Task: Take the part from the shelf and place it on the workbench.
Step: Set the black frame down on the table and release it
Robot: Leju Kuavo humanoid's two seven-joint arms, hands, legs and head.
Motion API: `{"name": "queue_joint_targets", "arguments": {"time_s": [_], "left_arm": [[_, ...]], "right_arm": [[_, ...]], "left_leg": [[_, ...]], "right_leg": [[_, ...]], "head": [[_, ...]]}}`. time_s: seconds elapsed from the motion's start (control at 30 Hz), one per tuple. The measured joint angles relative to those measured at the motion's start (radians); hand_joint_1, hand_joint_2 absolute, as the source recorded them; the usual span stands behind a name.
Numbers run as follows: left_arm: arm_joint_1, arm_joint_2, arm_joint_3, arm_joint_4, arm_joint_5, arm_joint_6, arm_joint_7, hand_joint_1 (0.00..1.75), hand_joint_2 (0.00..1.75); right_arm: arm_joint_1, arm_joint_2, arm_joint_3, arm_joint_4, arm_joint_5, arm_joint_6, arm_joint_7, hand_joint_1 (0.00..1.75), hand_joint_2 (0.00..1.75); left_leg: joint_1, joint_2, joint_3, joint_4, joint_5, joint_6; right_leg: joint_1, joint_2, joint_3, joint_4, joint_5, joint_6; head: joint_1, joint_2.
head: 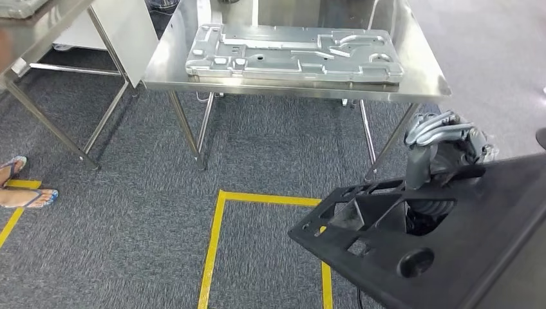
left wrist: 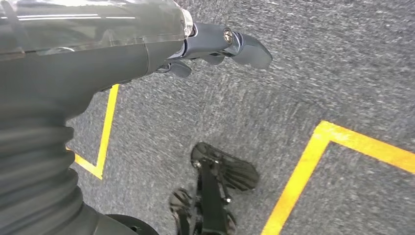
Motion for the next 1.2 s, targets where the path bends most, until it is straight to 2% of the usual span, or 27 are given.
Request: {"name": "queue_joint_targets", "arguments": {"time_s": [0.03, 0.07, 0.1, 0.2, 0.23, 0.3, 0.33, 0.4, 0.43, 0.5, 0.53, 0.57, 0.6, 0.67, 0.7, 0.73, 0.8, 0.87, 0.9, 0.97, 1.0, 1.03, 1.07, 1.1, 1.13, 1.17, 1.2], "left_arm": [[0.001, 0.000, 0.000, 0.000, -0.002, 0.000, 0.000, 0.00, 1.75], [0.001, 0.000, 0.000, 0.000, -0.003, 0.000, 0.001, 0.00, 1.75], [0.001, 0.000, 0.000, 0.000, -0.004, 0.001, 0.001, 0.00, 1.75], [0.001, 0.000, 0.001, 0.001, -0.004, 0.003, 0.002, 0.00, 1.75], [0.000, 0.001, 0.001, 0.002, -0.004, 0.004, 0.002, 0.00, 1.75], [-0.003, 0.001, 0.001, 0.001, -0.004, 0.004, 0.000, 0.00, 1.75], [-0.005, 0.002, 0.001, 0.001, -0.005, 0.004, -0.001, 0.00, 1.75], [-0.008, 0.002, 0.001, 0.001, -0.008, 0.002, -0.003, 0.00, 1.75], [-0.008, 0.002, 0.001, 0.001, -0.009, 0.001, -0.003, 0.00, 1.75], [-0.006, 0.002, 0.001, 0.001, -0.013, 0.001, -0.004, 0.00, 1.75], [-0.004, 0.002, 0.001, 0.001, -0.014, 0.001, -0.004, 0.00, 1.75], [-0.003, 0.002, 0.001, 0.001, -0.016, 0.001, -0.004, 0.00, 1.75], [-0.002, 0.002, 0.001, 0.001, -0.016, 0.001, -0.004, 0.00, 1.75], [0.000, 0.005, 0.001, 0.001, -0.017, 0.001, -0.004, 0.00, 1.75], [0.001, 0.007, 0.002, 0.001, -0.018, 0.001, -0.004, 0.00, 1.75], [0.002, 0.009, 0.002, 0.001, -0.019, 0.001, -0.004, 0.00, 1.75], [0.001, 0.011, 0.002, 0.001, -0.022, 0.001, -0.004, 0.00, 1.75], [-0.003, 0.011, 0.002, 0.001, -0.024, 0.000, -0.004, 0.00, 1.75], [-0.005, 0.010, 0.002, 0.001, -0.025, 0.000, -0.004, 0.00, 1.75], [-0.005, 0.010, 0.002, 0.001, -0.025, 0.000, -0.004, 0.00, 1.75], [-0.005, 0.010, 0.002, 0.001, -0.025, 0.000, -0.004, 0.00, 1.75], [-0.004, 0.010, 0.002, 0.001, -0.025, 0.000, -0.004, 0.00, 1.75], [-0.003, 0.010, 0.002, 0.001, -0.026, 0.000, -0.004, 0.00, 1.75], [-0.003, 0.010, 0.002, 0.001, -0.026, 0.000, -0.004, 0.00, 1.75], [-0.003, 0.010, 0.002, 0.001, -0.027, 0.000, -0.005, 0.00, 1.75], [-0.003, 0.010, 0.002, 0.001, -0.028, 0.000, -0.005, 0.00, 1.75], [-0.004, 0.010, 0.002, 0.001, -0.029, 0.000, -0.006, 0.00, 1.75]], "right_arm": [[0.002, 0.001, 0.000, -0.003, 0.006, -0.003, -0.002, 1.75, 1.75], [0.003, 0.002, 0.000, -0.004, 0.008, -0.004, -0.004, 1.75, 1.75], [0.004, 0.003, 0.000, -0.005, 0.007, -0.004, -0.005, 1.75, 1.75], [0.010, 0.004, -0.002, -0.005, -0.008, 0.003, -0.010, 1.75, 1.75], [0.011, 0.004, -0.003, -0.005, -0.014, 0.006, -0.012, 1.75, 1.75], [0.009, 0.004, -0.006, -0.008, -0.023, 0.012, -0.017, 1.75, 1.75], [0.008, 0.004, -0.008, -0.009, -0.028, 0.014, -0.021, 1.75, 1.75], [0.008, 0.004, -0.011, -0.011, -0.034, 0.015, -0.026, 1.75, 1.75], [0.009, 0.004, -0.012, -0.012, -0.036, 0.015, -0.027, 1.75, 1.75], [0.012, 0.004, -0.013, -0.012, -0.039, 0.015, -0.028, 1.75, 1.75], [0.014, 0.004, -0.014, -0.012, -0.041, 0.015, -0.029, 1.75, 1.75], [0.015, 0.005, -0.014, -0.012, -0.042, 0.015, -0.029, 1.75, 1.75], [0.015, 0.005, -0.015, -0.012, -0.043, 0.015, -0.030, 1.75, 1.75], [0.015, 0.005, -0.016, -0.011, -0.043, 0.015, -0.030, 1.75, 1.75], [0.015, 0.006, -0.016, -0.011, -0.041, 0.014, -0.031, 1.75, 1.75], [0.015, 0.006, -0.016, -0.012, -0.037, 0.012, -0.032, 1.75, 1.75], [0.014, 0.007, -0.017, -0.017, -0.023, 0.008, -0.034, 1.75, 1.75], [0.011, 0.007, -0.017, -0.024, -0.012, 0.005, -0.032, 1.75, 1.75], [0.008, 0.008, -0.017, -0.027, -0.009, 0.004, -0.032, 1.75, 1.75], [0.003, 0.009, -0.017, -0.029, -0.008, 0.001, -0.030, 1.75, 1.75], [0.003, 0.009, -0.018, -0.029, -0.008, 0.000, -0.028, 1.75, 1.75], [0.003, 0.009, -0.018, -0.030, -0.008, -0.001, -0.026, 1.75, 1.75], [0.001, 0.010, -0.018, -0.030, -0.009, -0.001, -0.025, 1.75, 1.75], [-0.001, 0.010, -0.018, -0.030, -0.010, -0.001, -0.022, 1.75, 1.75], [-0.005, 0.010, -0.018, -0.030, -0.010, 0.000, -0.019, 1.75, 1.75], [-0.009, 0.010, -0.018, -0.030, -0.012, 0.000, -0.016, 1.75, 1.75], [-0.014, 0.011, -0.018, -0.031, -0.013, 0.000, -0.013, 1.75, 1.75]], "left_leg": [[0.001, -0.002, 0.021, -0.001, -0.015, -0.002], [0.001, -0.003, 0.040, -0.001, -0.030, -0.004], [0.002, -0.003, 0.062, -0.001, -0.048, -0.007], [-0.001, -0.002, 0.109, -0.003, -0.097, -0.021], [-0.003, -0.001, 0.120, -0.004, -0.105, -0.028], [-0.002, 0.003, 0.120, 0.014, -0.095, -0.041], [-0.001, 0.003, 0.105, 0.051, -0.080, -0.046], [0.002, 0.003, 0.036, 0.167, -0.073, -0.054], [0.003, 0.003, -0.007, 0.227, -0.093, -0.058], [0.003, 0.003, -0.082, 0.294, -0.172, -0.062], [0.003, 0.003, -0.105, 0.293, -0.200, -0.061], [0.003, 0.002, -0.116, 0.268, -0.201, -0.058], [0.002, 0.000, -0.115, 0.221, -0.167, -0.053], [-0.004, -0.018, -0.103, 0.109, -0.045, -0.036], [-0.007, -0.028, -0.098, 0.071, -0.001, -0.028], [-0.010, -0.036, -0.094, 0.051, 0.026, -0.021], [-0.011, -0.038, -0.082, 0.041, 0.036, -0.011], [-0.008, -0.032, -0.064, 0.031, 0.044, -0.003], [-0.007, -0.029, -0.056, 0.028, 0.044, 0.000], [-0.007, -0.024, -0.050, 0.026, 0.038, 0.003], [-0.006, -0.022, -0.048, 0.027, 0.034, 0.003], [-0.006, -0.020, -0.045, 0.027, 0.029, 0.002], [-0.005, -0.019, -0.040, 0.027, 0.024, 0.000], [-0.004, -0.019, -0.034, 0.027, 0.018, -0.002], [-0.003, -0.019, -0.026, 0.027, 0.011, -0.005], [-0.002, -0.019, -0.017, 0.028, 0.004, -0.010], [-0.002, -0.019, -0.012, 0.028, -0.003, -0.016]], "right_leg": [[-0.001, -0.001, -0.022, -0.010, -0.029, 0.003], [-0.001, -0.002, -0.030, -0.043, -0.033, 0.005], [-0.001, -0.005, -0.029, -0.097, -0.002, 0.005], [0.006, -0.016, -0.016, -0.243, 0.214, -0.010], [0.008, -0.016, -0.013, -0.258, 0.252, -0.019], [0.009, -0.008, 0.001, -0.264, 0.242, -0.035], [0.007, -0.004, 0.013, -0.269, 0.234, -0.042], [0.006, 0.001, 0.042, -0.278, 0.217, -0.054], [0.008, 0.004, 0.055, -0.280, 0.206, -0.058], [0.010, 0.014, 0.081, -0.280, 0.183, -0.061], [0.011, 0.019, 0.097, -0.280, 0.172, -0.061], [0.012, 0.025, 0.113, -0.280, 0.160, -0.061], [0.014, 0.030, 0.129, -0.280, 0.150, -0.060], [0.017, 0.039, 0.153, -0.280, 0.131, -0.057], [0.018, 0.045, 0.161, -0.280, 0.122, -0.054], [0.018, 0.051, 0.165, -0.276, 0.117, -0.049], [0.019, 0.058, 0.168, -0.264, 0.116, -0.036], [0.020, 0.042, 0.159, -0.231, 0.103, -0.025], [0.019, 0.029, 0.140, -0.196, 0.083, -0.020], [0.014, 0.007, 0.071, -0.083, 0.028, -0.011], [0.009, 0.005, 0.034, -0.031, 0.009, -0.006], [0.005, 0.003, 0.009, -0.004, 0.007, -0.002], [0.001, 0.002, 0.001, -0.013, 0.025, 0.001], [-0.002, 0.000, 0.010, -0.054, 0.060, 0.004], [-0.005, -0.002, 0.034, -0.122, 0.109, 0.006], [-0.006, -0.004, 0.059, -0.186, 0.138, 0.006], [-0.004, -0.006, 0.077, -0.232, 0.147, 0.001]], "head": [[0.000, 0.000], [0.001, 0.000], [0.002, 0.000], [-0.001, 0.000], [-0.004, 0.000], [-0.010, 0.000], [-0.011, 0.000], [-0.013, 0.000], [-0.014, 0.000], [-0.014, 0.000], [-0.014, 0.000], [-0.014, 0.000], [-0.014, 0.000], [-0.013, 0.000], [-0.013, 0.000], [-0.013, 0.000], [-0.013, 0.000], [-0.010, 0.000], [-0.008, 0.000], [-0.003, 0.000], [-0.003, 0.000], [-0.004, 0.000], [-0.003, 0.000], [-0.003, 0.000], [-0.003, 0.000], [-0.003, 0.000], [-0.003, 0.000]]}}
